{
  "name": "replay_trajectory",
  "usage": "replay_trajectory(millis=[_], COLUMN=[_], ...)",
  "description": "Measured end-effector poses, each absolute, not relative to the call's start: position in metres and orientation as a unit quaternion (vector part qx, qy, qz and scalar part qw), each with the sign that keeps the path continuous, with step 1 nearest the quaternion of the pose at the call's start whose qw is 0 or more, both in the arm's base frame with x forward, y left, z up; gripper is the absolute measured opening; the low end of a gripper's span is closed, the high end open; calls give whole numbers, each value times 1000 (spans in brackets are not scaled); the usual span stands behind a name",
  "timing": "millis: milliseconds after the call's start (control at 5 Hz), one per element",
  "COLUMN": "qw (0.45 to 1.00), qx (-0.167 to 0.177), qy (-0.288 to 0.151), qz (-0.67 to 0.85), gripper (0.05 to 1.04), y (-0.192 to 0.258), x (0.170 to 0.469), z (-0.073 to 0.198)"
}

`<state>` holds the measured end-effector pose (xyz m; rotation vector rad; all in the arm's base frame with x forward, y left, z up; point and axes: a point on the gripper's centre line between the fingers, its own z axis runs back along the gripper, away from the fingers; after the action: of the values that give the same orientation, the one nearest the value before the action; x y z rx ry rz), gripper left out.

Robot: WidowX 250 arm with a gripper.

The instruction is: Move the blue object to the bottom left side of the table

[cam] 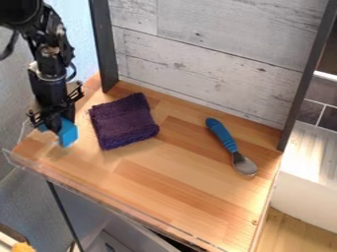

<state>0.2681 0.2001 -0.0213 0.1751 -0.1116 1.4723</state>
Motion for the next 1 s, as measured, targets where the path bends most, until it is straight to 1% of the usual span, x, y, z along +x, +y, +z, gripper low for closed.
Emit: replay_trajectory(millis=[200, 400, 600, 800, 1000], qw=[732, 735, 735, 740, 738], qx=[75, 68, 61, 58, 61], qy=[-60, -65, -65, -62, -54], qz=[674, 672, 672, 668, 670], gripper=[294, 294, 359, 668, 953], y=[208, 209, 210, 209, 208], x=[268, 270, 273, 272, 270], z=[-35, -36, -37, -41, -40])
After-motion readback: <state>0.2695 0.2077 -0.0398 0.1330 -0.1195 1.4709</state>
